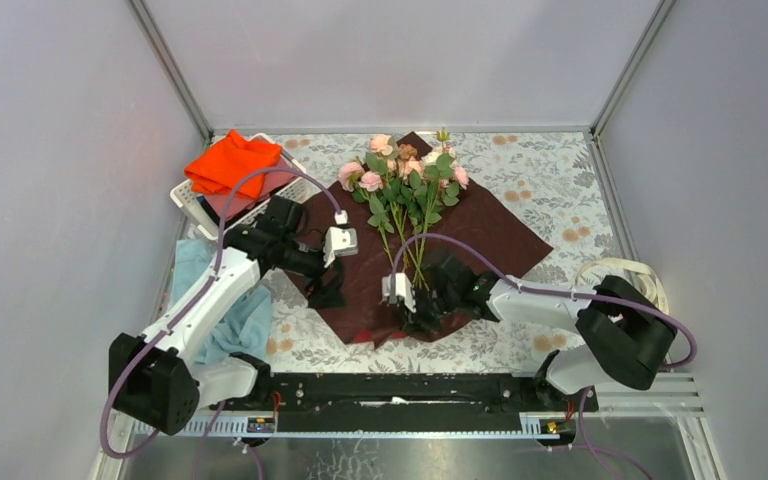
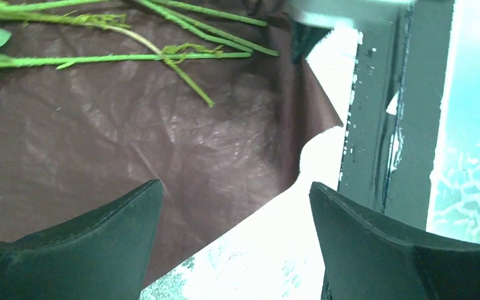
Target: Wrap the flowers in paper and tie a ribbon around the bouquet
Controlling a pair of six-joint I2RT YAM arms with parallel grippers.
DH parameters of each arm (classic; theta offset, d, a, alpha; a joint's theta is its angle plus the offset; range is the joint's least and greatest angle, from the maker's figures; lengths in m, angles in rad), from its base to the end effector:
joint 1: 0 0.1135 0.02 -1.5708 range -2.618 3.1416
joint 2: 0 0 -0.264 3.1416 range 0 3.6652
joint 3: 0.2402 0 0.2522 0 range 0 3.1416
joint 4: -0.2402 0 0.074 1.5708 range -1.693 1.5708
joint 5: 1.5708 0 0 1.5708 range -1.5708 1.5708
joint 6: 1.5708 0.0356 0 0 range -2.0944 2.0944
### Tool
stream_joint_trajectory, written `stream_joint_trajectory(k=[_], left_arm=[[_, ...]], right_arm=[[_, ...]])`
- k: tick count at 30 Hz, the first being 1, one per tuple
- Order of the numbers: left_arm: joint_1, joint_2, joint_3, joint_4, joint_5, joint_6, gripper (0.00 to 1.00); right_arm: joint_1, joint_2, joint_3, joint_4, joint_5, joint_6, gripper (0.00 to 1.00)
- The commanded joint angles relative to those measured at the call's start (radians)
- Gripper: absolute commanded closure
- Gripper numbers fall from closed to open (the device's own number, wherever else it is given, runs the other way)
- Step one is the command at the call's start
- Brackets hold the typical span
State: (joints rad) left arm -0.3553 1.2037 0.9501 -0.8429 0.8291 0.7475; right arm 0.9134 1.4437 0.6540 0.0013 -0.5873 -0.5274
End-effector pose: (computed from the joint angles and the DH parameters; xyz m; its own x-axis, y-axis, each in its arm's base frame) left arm 0.1992 -0.1019 0.2693 -0.2373 0.5779 -0.7809 0.9709 0.1682 -0.1706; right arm 0.1522 0.2295 0.1702 0.0773 -0.5855 -0.8070 -0.9938 -0.1102 -0.0152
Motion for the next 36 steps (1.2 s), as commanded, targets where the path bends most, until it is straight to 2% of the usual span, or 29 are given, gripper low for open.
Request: stream_joint_trajectory(k=[1, 4, 7, 10, 14, 15, 16, 20, 22, 23, 24, 27, 29, 31, 33, 36], left_arm=[[-0.072, -0.041, -0.063, -0.035, 0.046, 0.114, 0.04], [-0.197, -0.103, -0.185, 0.186, -0.082, -0.024, 0.01], [-0.296, -0.099, -0.245, 0.322, -0.180, -0.050, 0.01], [-0.314, -0.050, -0.244, 0.361, -0.171, -0.044, 0.01], [-0.343, 0.001, -0.268, 0.488, -0.231, -0.107, 0.03], [-0.348, 0.006, -0.277, 0.526, -0.237, -0.121, 0.07], [-0.354, 0.012, -0.282, 0.543, -0.235, -0.133, 0.16], [-0.373, 0.004, -0.293, 0.548, -0.183, -0.145, 0.74], [-0.376, -0.010, -0.302, 0.541, -0.153, -0.141, 0.96], [-0.376, -0.015, -0.304, 0.533, -0.141, -0.138, 1.00], [-0.376, -0.017, -0.302, 0.520, -0.130, -0.134, 1.00], [-0.377, -0.015, -0.295, 0.492, -0.113, -0.130, 1.00], [-0.381, -0.013, -0.290, 0.477, -0.116, -0.127, 1.00], [-0.395, -0.007, -0.283, 0.452, -0.130, -0.124, 1.00], [-0.429, -0.002, -0.284, 0.432, -0.161, -0.121, 1.00], [-0.498, 0.009, -0.293, 0.424, -0.235, -0.117, 1.00]], right_arm=[[-0.072, -0.031, -0.018, 0.125, -0.186, 0.237, 1.00], [-0.104, -0.035, -0.018, 0.121, -0.218, 0.273, 1.00], [-0.122, -0.023, -0.013, 0.120, -0.250, 0.295, 1.00], [-0.134, -0.019, 0.008, 0.089, -0.255, 0.279, 1.00], [-0.137, -0.023, 0.016, 0.075, -0.260, 0.266, 0.99], [-0.139, -0.021, 0.020, 0.065, -0.257, 0.259, 0.98], [-0.139, -0.019, 0.023, 0.052, -0.252, 0.253, 0.97], [-0.148, -0.029, 0.038, 0.023, -0.240, 0.263, 0.87], [-0.160, -0.045, 0.045, 0.013, -0.238, 0.289, 0.73], [-0.167, -0.055, 0.048, 0.006, -0.230, 0.307, 0.61], [-0.176, -0.067, 0.053, -0.011, -0.222, 0.327, 0.54], [-0.217, -0.106, 0.072, -0.070, -0.219, 0.416, 0.44], [-0.249, -0.121, 0.083, -0.079, -0.208, 0.496, 0.41], [-0.257, -0.114, 0.092, -0.085, -0.121, 0.591, 0.44], [-0.256, -0.073, 0.113, -0.103, -0.025, 0.702, 0.55], [-0.247, -0.012, 0.111, -0.119, 0.028, 0.801, 0.69]])
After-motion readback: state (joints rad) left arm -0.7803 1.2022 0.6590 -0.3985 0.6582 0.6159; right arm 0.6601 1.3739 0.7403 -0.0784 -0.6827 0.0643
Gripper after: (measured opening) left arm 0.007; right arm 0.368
